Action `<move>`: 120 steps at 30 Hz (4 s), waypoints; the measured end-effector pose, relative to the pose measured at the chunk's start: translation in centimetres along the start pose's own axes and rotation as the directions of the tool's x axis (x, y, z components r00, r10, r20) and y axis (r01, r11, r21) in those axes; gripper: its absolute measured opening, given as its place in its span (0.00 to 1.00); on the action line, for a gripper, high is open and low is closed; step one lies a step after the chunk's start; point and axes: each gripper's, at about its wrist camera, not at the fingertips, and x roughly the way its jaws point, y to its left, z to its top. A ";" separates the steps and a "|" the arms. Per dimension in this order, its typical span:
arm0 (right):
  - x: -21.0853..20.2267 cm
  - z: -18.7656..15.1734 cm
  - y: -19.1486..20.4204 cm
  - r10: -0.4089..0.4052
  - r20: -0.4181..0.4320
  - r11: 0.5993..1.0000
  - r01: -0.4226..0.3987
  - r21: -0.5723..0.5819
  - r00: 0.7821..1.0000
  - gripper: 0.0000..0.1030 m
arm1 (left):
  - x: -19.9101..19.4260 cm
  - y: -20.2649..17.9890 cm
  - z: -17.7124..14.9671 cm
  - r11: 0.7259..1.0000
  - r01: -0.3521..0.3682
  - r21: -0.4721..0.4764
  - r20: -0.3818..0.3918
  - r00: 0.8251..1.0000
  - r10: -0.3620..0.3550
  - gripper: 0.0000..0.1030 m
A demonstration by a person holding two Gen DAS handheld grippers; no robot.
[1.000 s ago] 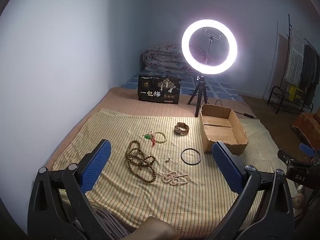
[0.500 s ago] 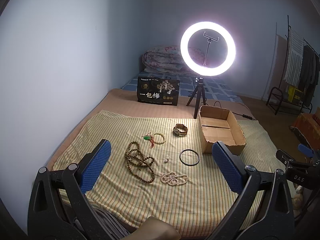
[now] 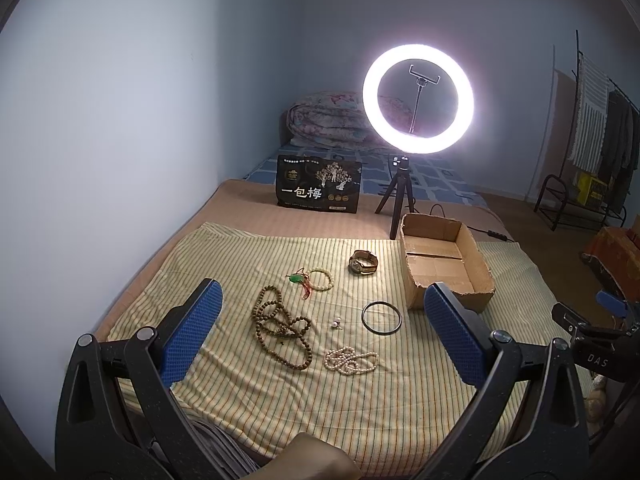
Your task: Organize jewelry
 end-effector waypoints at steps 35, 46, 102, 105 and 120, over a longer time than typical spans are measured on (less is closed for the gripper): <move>3.5 -0.6 1.8 0.035 -0.067 0.999 -0.037 -0.027 0.997 1.00 | 4.5 2.4 -0.8 0.999 -0.048 -0.011 -0.068 0.997 0.047 1.00; 7.6 -0.8 3.6 0.233 -0.098 0.972 -0.235 -0.008 0.968 1.00 | 8.4 7.4 -0.1 0.994 -0.093 -0.052 -0.124 0.989 0.086 1.00; 20.3 -6.7 21.2 0.298 -0.463 0.799 -0.483 -0.358 0.835 0.70 | 30.5 7.4 -8.5 0.999 -0.048 0.002 -0.530 0.847 0.042 0.46; 20.5 -6.6 21.6 0.296 -0.461 0.796 -0.483 -0.365 0.837 0.63 | 30.4 6.9 -8.5 0.999 -0.031 0.025 -0.522 0.852 0.040 0.33; 20.4 -6.1 20.8 0.360 -0.465 0.793 -0.528 -0.304 0.809 0.07 | 29.5 9.6 -7.8 0.990 -0.016 -0.143 -0.497 0.866 -0.058 0.11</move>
